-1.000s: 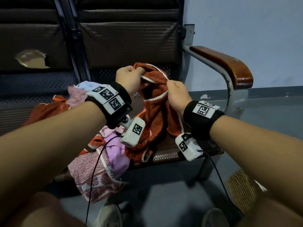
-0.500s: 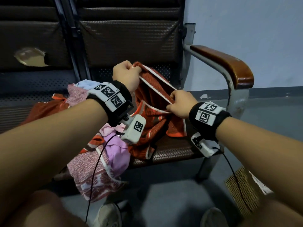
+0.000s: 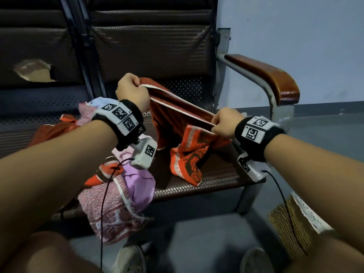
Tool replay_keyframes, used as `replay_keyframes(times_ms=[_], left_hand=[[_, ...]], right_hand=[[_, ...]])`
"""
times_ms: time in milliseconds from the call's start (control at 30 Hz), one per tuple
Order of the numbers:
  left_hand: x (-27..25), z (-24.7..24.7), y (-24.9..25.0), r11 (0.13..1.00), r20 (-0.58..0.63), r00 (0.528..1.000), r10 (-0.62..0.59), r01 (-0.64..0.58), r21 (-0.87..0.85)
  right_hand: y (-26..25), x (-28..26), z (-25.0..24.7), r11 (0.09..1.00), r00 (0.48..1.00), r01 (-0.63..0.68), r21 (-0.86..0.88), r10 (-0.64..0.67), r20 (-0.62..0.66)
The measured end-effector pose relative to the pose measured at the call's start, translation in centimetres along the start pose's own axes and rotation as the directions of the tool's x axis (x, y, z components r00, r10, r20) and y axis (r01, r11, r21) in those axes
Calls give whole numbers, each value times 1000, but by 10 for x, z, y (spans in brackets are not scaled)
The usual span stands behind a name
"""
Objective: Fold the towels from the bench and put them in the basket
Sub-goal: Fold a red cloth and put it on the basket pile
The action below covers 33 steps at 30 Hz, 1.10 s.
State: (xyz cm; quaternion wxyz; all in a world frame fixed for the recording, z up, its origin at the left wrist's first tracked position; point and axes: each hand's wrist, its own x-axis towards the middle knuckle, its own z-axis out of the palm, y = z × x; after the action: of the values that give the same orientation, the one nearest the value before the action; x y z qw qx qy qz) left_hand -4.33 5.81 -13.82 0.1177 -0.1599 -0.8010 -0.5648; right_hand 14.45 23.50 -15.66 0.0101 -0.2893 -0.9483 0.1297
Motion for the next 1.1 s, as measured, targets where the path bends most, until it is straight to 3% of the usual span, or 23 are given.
replay_keyframes(times_ms=[133,267,333,433,533,633,733,800,867,933,1000,1100], left_hand=[[5,-8,-12,996,25,996,-85,86,-37],[2,-15,-17,989,136,983,-126,135,-65],[5,-22,-17,985,151,975,-164,170,-28],[15,-29,-18,970,229,944,-236,245,-9],[13,-35,-17,957,282,935,-215,260,-133],[11,-45,-9,953,279,956,-89,163,-255],[17,-55,4,897,294,952,-82,198,-394],[20,-59,12,861,300,948,-103,236,-451],[21,-63,19,904,246,966,-84,178,-389],[22,-67,26,991,152,987,53,-33,-129],[25,-76,33,970,114,974,194,-208,126],[37,-88,43,957,115,973,200,-220,189]], right_hand=[[2,-3,-7,998,999,-26,51,25,26],[8,-1,-16,983,972,69,170,-27,-234],[10,-3,-19,979,957,137,153,-90,-277],[16,-7,-17,979,971,205,-10,-204,-122],[21,-13,-17,968,981,186,-167,-192,-23],[24,-16,-30,990,979,125,-64,-134,-154],[21,-17,-46,994,937,105,-4,-100,-335],[15,-16,-53,992,937,100,78,-67,-343],[9,-16,-60,983,942,98,157,-41,-333],[0,-16,-70,978,925,119,171,-47,-377],[-4,-16,-83,978,890,164,131,-89,-447],[-4,-16,-102,964,841,248,98,-164,-516]])
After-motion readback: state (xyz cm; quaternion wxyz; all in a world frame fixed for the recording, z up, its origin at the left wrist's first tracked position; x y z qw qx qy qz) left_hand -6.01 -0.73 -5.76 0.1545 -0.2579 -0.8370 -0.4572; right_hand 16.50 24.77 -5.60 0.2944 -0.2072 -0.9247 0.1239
